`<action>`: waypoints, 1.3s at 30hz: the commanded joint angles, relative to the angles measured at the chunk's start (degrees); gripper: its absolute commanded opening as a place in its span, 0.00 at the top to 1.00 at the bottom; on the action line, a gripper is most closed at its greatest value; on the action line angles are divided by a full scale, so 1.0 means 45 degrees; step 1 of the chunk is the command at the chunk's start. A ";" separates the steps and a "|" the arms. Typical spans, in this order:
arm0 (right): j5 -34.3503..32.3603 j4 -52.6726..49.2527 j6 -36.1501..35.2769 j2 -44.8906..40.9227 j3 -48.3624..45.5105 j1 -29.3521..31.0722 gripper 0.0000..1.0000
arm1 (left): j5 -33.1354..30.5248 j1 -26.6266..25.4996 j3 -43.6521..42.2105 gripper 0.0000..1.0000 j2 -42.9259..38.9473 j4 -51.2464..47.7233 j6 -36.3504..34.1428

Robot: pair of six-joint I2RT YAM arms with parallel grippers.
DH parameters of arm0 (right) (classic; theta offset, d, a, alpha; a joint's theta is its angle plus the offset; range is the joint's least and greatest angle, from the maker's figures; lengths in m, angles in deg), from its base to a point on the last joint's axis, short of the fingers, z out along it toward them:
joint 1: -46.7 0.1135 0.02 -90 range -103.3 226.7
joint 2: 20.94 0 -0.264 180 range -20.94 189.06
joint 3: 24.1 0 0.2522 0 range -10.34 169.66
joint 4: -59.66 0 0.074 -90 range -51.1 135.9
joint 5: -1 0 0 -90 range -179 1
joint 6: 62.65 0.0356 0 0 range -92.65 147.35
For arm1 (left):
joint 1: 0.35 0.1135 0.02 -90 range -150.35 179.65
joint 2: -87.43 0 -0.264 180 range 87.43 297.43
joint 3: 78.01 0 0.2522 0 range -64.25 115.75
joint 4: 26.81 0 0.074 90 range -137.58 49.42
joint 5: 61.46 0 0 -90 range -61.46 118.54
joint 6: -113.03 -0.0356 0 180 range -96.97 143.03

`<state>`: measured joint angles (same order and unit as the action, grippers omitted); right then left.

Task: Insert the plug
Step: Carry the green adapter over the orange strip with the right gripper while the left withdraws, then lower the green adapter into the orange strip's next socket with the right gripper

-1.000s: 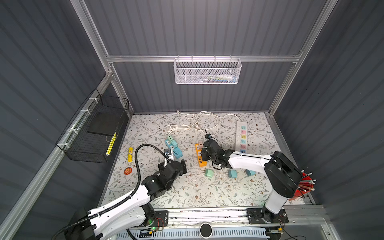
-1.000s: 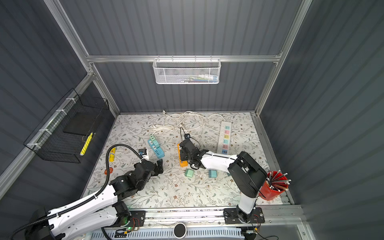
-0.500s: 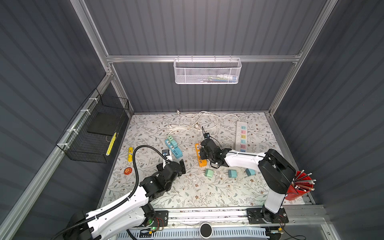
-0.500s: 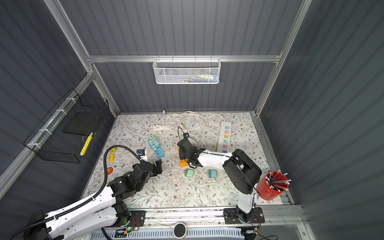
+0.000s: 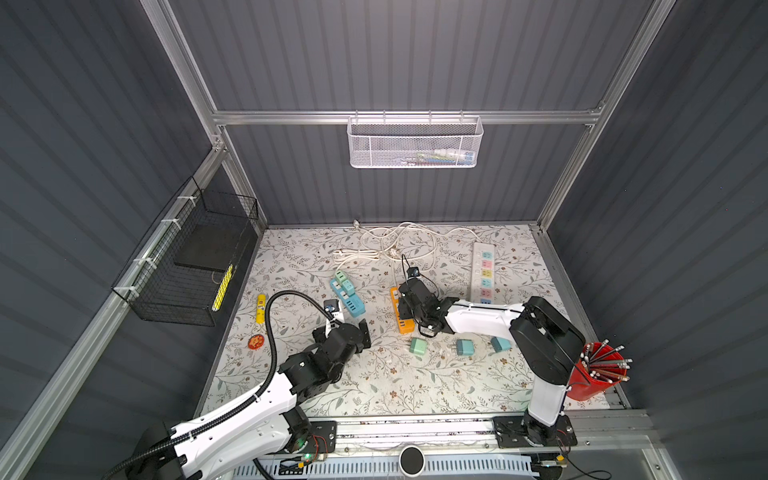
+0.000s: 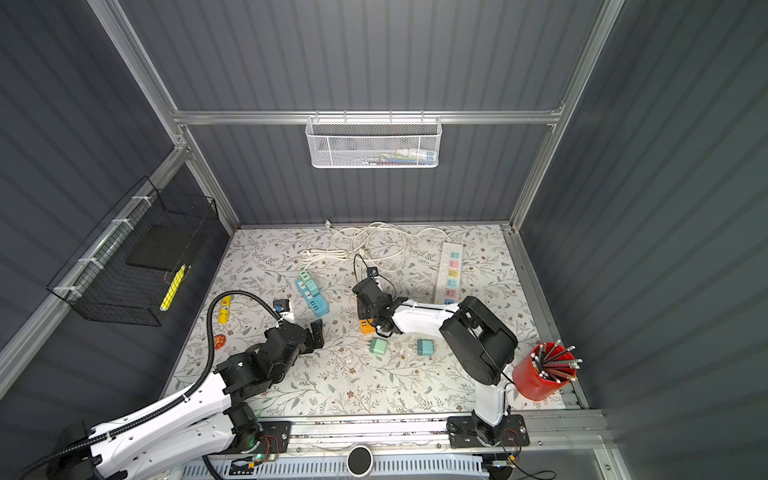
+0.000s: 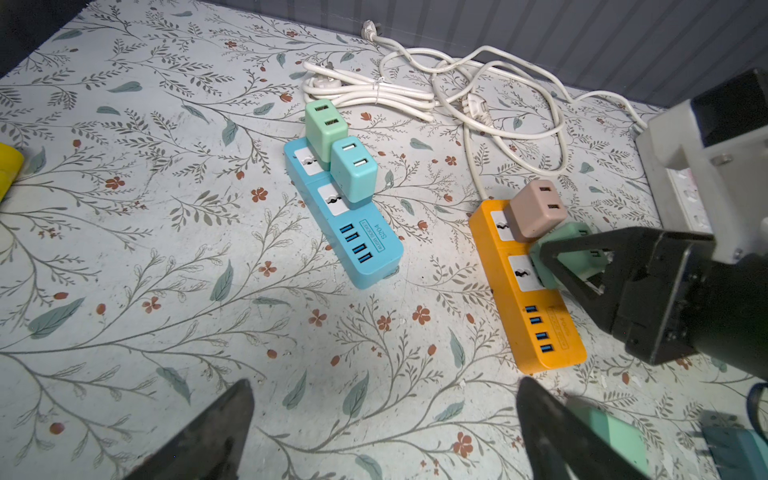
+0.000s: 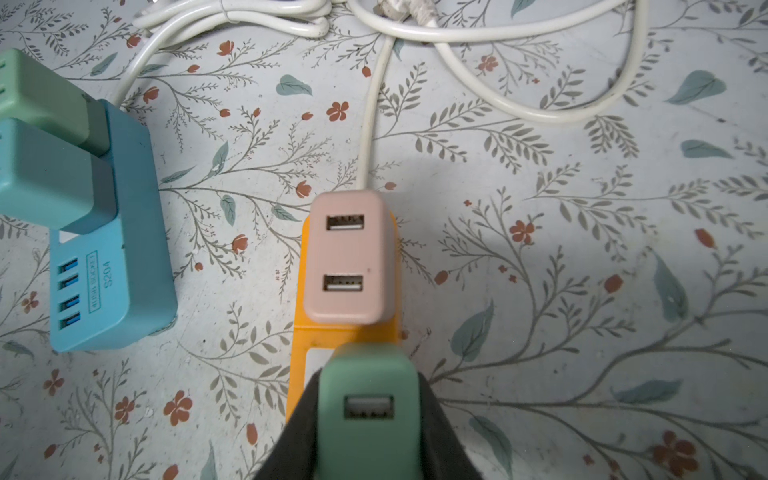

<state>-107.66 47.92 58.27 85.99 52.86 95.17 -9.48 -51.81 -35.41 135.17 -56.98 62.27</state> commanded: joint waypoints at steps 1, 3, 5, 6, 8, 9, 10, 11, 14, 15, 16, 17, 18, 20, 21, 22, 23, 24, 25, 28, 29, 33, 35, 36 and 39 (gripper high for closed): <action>-0.0573 -0.1057 0.0055 0.0636 0.0172 0.0281 0.85 | -0.0389 -0.0028 0.0007 0.02 -0.0360 -0.0407 -0.0089; -0.0712 -0.1380 0.0145 0.0865 0.0388 0.0376 0.85 | -0.0418 -0.0010 -0.0047 0.02 -0.0511 -0.0490 -0.0090; -0.0925 -0.1873 0.0227 0.1175 0.0663 0.0512 0.85 | -0.0474 -0.0028 -0.0080 0.02 -0.0699 -0.0651 -0.0048; -0.1021 -0.2055 0.0310 0.1320 0.0772 0.0574 0.85 | -0.0521 -0.0024 -0.0121 0.02 -0.0807 -0.0737 -0.0012; -0.1094 -0.2120 0.0491 0.1533 0.0722 0.0626 0.85 | -0.0548 -0.0025 -0.0230 0.02 -0.1044 -0.0860 0.0097; -0.1162 -0.2315 0.0618 0.1613 0.0718 0.0636 0.84 | -0.0514 -0.0024 -0.0266 0.02 -0.1141 -0.0894 0.0116; -0.1170 -0.2465 0.0758 0.1661 0.0668 0.0618 0.84 | -0.0464 -0.0012 -0.0276 0.02 -0.1229 -0.0952 0.0122; -0.1176 -0.2517 0.0706 0.1707 0.0627 0.0634 0.84 | -0.0421 -0.0012 -0.0295 0.03 -0.1270 -0.0990 0.0127; -0.1187 -0.3178 0.0729 0.2085 0.0861 0.0734 0.83 | -0.0300 -0.0011 -0.0228 0.03 -0.1250 -0.1197 -0.0029; -0.0932 -0.3409 0.0874 0.2269 0.0940 0.0714 0.83 | -0.0314 -0.0029 -0.0136 0.03 -0.1193 -0.1362 -0.0020; -0.0749 -0.3566 0.1011 0.2401 0.0984 0.0713 0.83 | -0.0301 -0.0025 -0.0040 0.03 -0.1141 -0.1498 -0.0070; -0.0578 -0.3579 0.1145 0.2484 0.0960 0.0723 0.83 | -0.0297 -0.0017 0.0014 0.03 -0.1139 -0.1600 -0.0116; -0.0484 -0.3455 0.1246 0.2506 0.0854 0.0766 0.82 | -0.0268 -0.0024 0.0071 0.03 -0.1165 -0.1703 -0.0166; -0.0568 -0.3663 0.1231 0.2425 0.1031 0.0896 0.80 | -0.0277 -0.0029 0.0076 0.03 -0.1338 -0.1856 -0.0185; -0.0571 -0.3864 0.1127 0.2283 0.1254 0.0947 0.78 | -0.0265 -0.0026 0.0029 0.02 -0.1485 -0.1882 -0.0169; -0.0450 -0.3953 0.0962 0.2079 0.1507 0.0950 0.75 | -0.0243 -0.0013 -0.0005 0.02 -0.1658 -0.1883 -0.0186; -0.0284 -0.4020 0.0783 0.1899 0.1752 0.0948 0.69 | -0.0235 -0.0028 -0.0052 0.02 -0.1817 -0.1918 -0.0206; 0.0031 -0.4079 0.0512 0.1670 0.2105 0.0931 0.56 | -0.0242 -0.0010 -0.0089 0.02 -0.1994 -0.1950 -0.0278; 0.0461 -0.4233 0.0035 0.1470 0.2561 0.0881 0.40 | -0.0262 -0.0026 -0.0081 0.02 -0.2147 -0.1974 -0.0346; 0.0688 -0.5327 -0.0701 0.0735 0.3837 0.0588 0.30 | -0.0248 -0.0028 0.0110 0.00 -0.2431 -0.2322 -0.0497; 0.0922 -0.5330 -0.0752 0.0442 0.3985 0.0451 0.29 | -0.0185 -0.0018 0.0190 0.00 -0.2445 -0.2452 -0.0569; 0.0774 -0.6381 -0.0846 -0.0515 0.4475 0.0122 0.22 | 0.0043 -0.0011 0.0439 0.00 -0.2505 -0.2718 -0.0644; 0.0923 -0.6786 -0.0860 -0.0742 0.4704 -0.0072 0.20 | 0.0114 -0.0027 0.0578 0.00 -0.2467 -0.2743 -0.0635; 0.0986 -0.6833 -0.0873 -0.0842 0.4723 -0.0177 0.20 | 0.0165 -0.0011 0.0661 0.00 -0.2446 -0.2725 -0.0635; 0.1119 -0.6978 -0.1003 -0.0831 0.4921 -0.0483 0.20 | 0.0182 -0.0019 0.0849 0.00 -0.2370 -0.2695 -0.0653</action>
<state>-103.75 20.92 55.01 81.27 74.50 93.81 -9.11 -51.81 -33.94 124.44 -68.02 60.54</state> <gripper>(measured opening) 0.797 0.997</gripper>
